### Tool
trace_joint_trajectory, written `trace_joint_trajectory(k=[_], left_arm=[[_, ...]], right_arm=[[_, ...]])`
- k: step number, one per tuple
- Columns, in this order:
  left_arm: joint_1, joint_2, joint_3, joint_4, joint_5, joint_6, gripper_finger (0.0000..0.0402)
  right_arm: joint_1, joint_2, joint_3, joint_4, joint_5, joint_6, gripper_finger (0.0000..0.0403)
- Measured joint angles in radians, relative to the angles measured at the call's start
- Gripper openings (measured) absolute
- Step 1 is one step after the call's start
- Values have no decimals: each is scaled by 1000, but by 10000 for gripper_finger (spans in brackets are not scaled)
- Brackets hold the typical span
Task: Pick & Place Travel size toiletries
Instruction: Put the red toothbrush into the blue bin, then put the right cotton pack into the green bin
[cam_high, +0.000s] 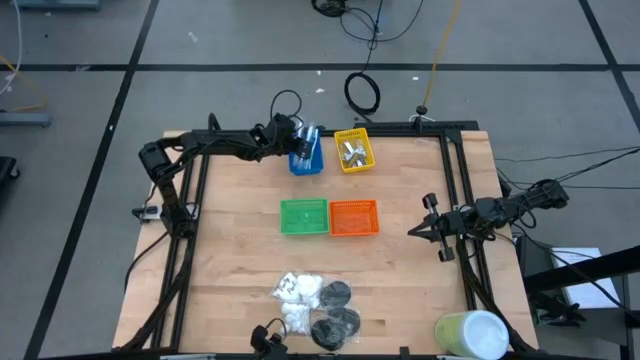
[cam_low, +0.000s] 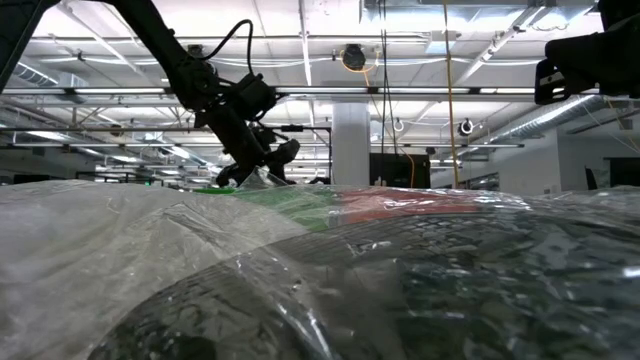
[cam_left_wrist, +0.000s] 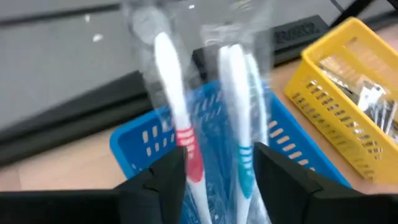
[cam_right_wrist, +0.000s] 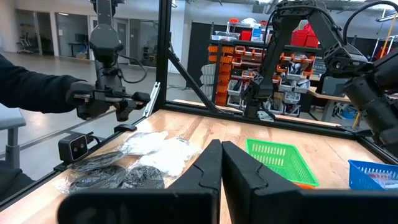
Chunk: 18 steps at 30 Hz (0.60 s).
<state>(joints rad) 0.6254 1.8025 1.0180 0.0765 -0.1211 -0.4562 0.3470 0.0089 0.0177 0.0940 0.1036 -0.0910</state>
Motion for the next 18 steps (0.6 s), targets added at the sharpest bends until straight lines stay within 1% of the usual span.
trace_joint_trajectory(k=[3,7,11,15,18], left_arm=[[-2,-19,0,0,24,95,199],[-12,-64,0,-10,56,170,214],[-41,-145,0,-45,141,231,218],[-124,-241,0,-50,280,277,218],[-241,-304,0,-53,342,327,218]], right_arm=[[0,0,0,0,0,0,0],[0,0,0,0,0,0,0],[0,0,0,0,0,0,0],[0,0,0,0,0,0,0],[0,0,0,0,0,0,0]])
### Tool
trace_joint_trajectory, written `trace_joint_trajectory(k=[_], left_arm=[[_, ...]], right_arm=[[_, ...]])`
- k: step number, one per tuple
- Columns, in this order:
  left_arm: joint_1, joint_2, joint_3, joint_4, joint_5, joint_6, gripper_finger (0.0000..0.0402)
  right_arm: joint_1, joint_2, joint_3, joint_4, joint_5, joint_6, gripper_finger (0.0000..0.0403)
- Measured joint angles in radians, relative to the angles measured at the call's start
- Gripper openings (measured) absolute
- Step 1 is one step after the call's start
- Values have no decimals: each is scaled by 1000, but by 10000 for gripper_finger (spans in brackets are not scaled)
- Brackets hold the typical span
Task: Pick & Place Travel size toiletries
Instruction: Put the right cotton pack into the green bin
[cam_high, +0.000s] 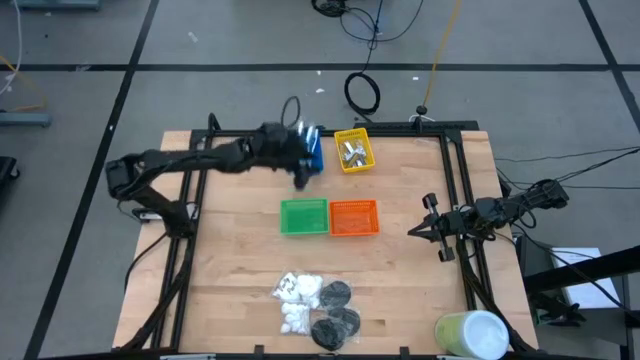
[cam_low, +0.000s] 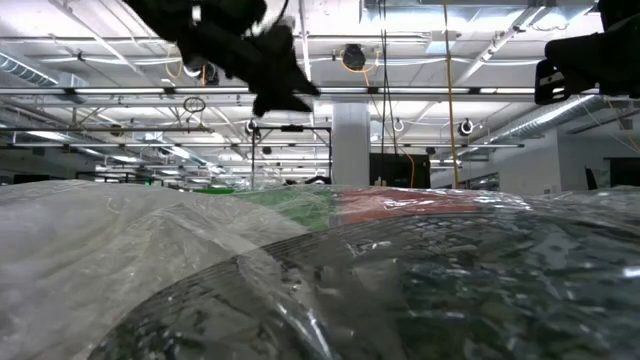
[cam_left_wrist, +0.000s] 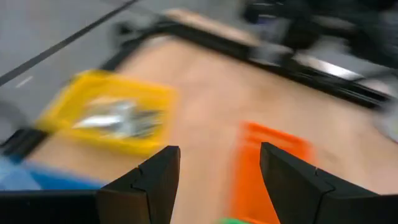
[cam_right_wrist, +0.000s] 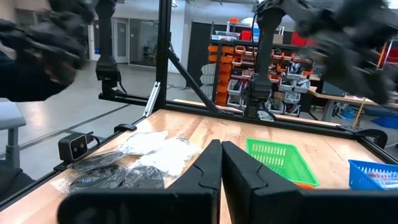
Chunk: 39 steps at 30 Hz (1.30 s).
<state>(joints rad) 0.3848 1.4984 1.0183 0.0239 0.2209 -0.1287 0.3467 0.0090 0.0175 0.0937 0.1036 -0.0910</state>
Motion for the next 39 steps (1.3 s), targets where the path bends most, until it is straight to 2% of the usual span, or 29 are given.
trace_joint_trajectory(k=[7,10,13,18,22,27,39], left_arm=[[-344,-42,0,-51,10,233,218],[-474,-19,0,-73,-57,287,218],[-576,29,0,-85,-133,256,218],[-700,133,0,-102,-171,84,218],[-762,211,0,-142,-196,-46,218],[-800,278,0,-172,-245,-124,218],[-777,341,0,-243,-273,-195,218]], right_arm=[[0,0,0,0,0,0,0],[0,0,0,0,0,0,0],[0,0,0,0,0,0,0],[0,0,0,0,0,0,0],[0,0,0,0,0,0,0],[0,0,0,0,0,0,0],[0,0,0,0,0,0,0]])
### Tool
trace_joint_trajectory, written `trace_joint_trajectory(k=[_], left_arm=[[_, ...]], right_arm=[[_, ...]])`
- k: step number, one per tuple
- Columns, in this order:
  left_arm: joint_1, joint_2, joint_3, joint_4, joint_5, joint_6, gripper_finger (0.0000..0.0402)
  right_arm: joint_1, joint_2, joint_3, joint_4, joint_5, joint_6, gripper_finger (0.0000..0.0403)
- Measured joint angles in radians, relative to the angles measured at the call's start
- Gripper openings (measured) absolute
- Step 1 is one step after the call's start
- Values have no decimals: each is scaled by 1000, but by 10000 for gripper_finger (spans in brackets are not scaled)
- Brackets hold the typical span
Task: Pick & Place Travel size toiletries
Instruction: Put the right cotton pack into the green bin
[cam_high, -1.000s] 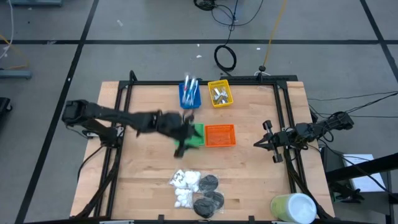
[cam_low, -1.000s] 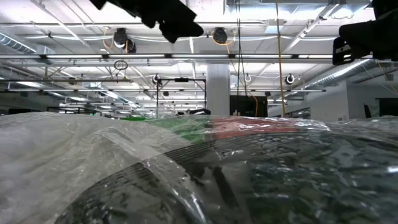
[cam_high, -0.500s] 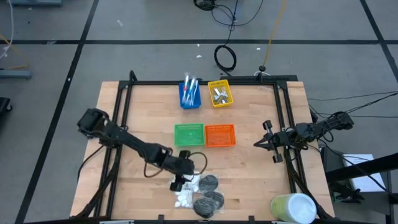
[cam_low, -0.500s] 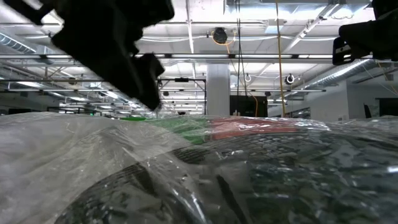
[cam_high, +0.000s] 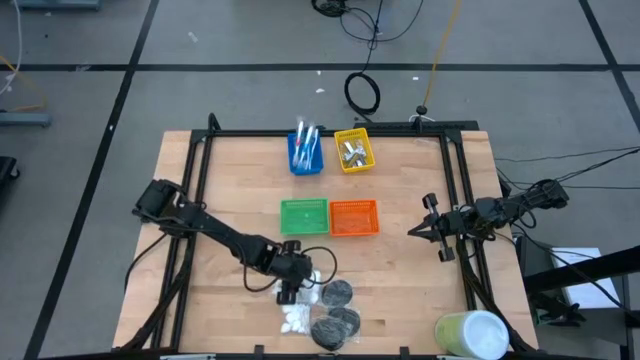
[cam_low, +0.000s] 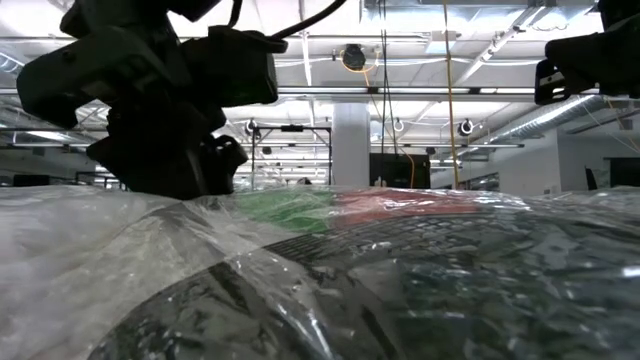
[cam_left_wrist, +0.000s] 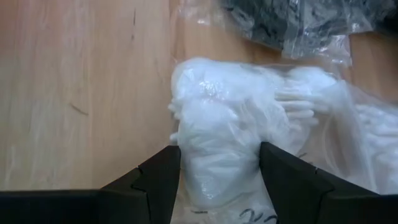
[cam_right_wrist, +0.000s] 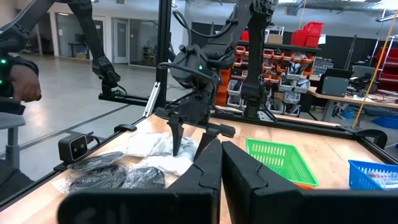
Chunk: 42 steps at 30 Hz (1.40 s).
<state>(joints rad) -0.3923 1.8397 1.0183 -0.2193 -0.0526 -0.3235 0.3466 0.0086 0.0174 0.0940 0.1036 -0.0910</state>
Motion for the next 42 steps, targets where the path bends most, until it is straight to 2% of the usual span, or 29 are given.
trace_joint_trajectory(k=[3,6,16,19,22,26,32,36,42], left_arm=[[2,0,0,-13,0,-3,213],[2,-4,0,-16,4,1,184],[24,-22,0,-24,79,23,13],[30,-62,0,-24,53,29,14],[30,-123,0,-22,-7,70,19],[32,-206,0,-30,-107,136,6],[47,-328,0,-48,-340,167,18],[83,-389,0,-121,-462,194,9],[200,-415,0,-289,-489,172,13]], right_arm=[[0,0,0,0,0,0,0],[0,0,0,0,0,0,0],[0,0,0,0,0,0,0],[0,0,0,0,0,0,0],[0,0,0,0,0,0,0],[0,0,0,0,0,0,0],[0,0,0,0,0,0,0],[0,0,0,0,0,0,0],[0,0,0,0,0,0,0]])
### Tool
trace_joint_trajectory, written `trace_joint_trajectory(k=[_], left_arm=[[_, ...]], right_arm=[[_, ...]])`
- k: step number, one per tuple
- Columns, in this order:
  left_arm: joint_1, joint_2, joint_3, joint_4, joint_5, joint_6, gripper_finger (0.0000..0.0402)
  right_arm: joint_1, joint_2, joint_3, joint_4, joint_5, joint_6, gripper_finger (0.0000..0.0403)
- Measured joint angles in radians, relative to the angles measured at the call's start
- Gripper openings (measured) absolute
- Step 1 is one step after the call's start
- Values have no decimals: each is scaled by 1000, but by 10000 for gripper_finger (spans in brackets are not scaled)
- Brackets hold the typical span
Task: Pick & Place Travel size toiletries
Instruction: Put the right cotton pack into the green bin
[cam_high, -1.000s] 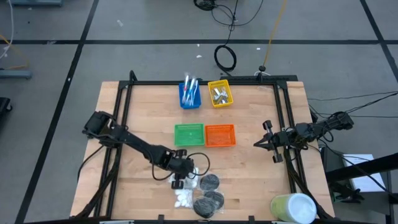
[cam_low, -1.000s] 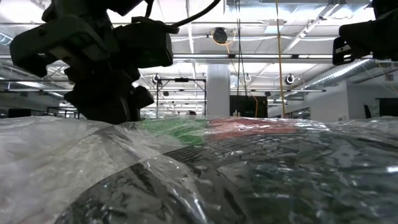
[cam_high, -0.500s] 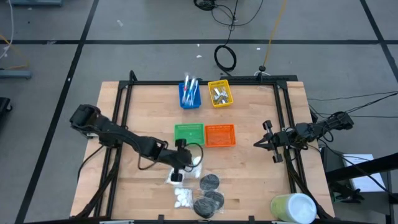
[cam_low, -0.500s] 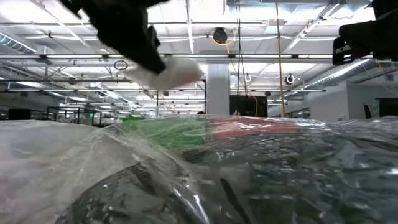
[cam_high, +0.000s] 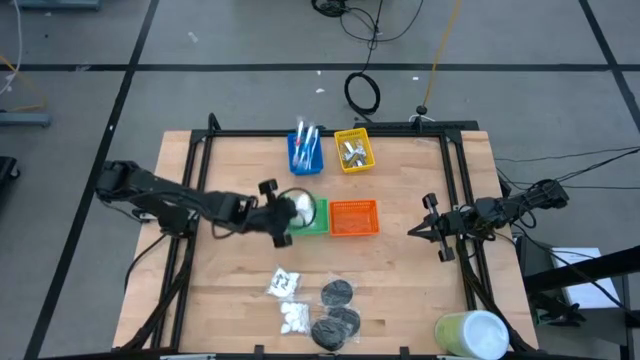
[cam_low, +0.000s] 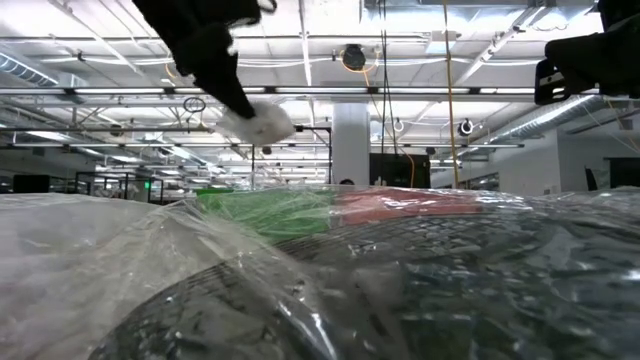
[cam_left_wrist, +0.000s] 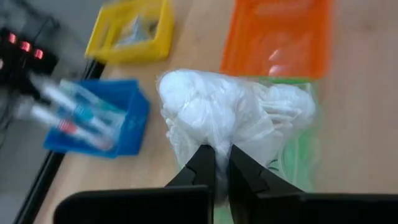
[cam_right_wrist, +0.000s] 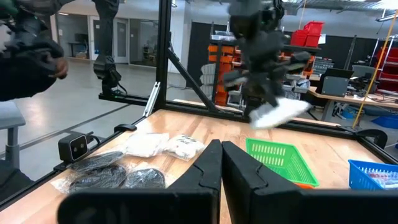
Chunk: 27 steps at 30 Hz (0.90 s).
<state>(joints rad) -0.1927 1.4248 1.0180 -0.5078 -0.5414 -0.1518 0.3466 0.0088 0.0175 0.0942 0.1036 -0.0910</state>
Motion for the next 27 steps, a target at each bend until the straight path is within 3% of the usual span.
trace_joint_trajectory(k=[6,12,18,27], left_arm=[[131,29,-32,9,157,14,4],[208,30,-115,69,226,14,10],[240,29,-164,96,331,-7,12],[220,29,-165,121,376,-11,11]], right_arm=[[0,0,0,0,0,0,0],[0,0,0,0,0,0,0],[0,0,0,0,0,0,0],[0,0,0,0,0,0,0]])
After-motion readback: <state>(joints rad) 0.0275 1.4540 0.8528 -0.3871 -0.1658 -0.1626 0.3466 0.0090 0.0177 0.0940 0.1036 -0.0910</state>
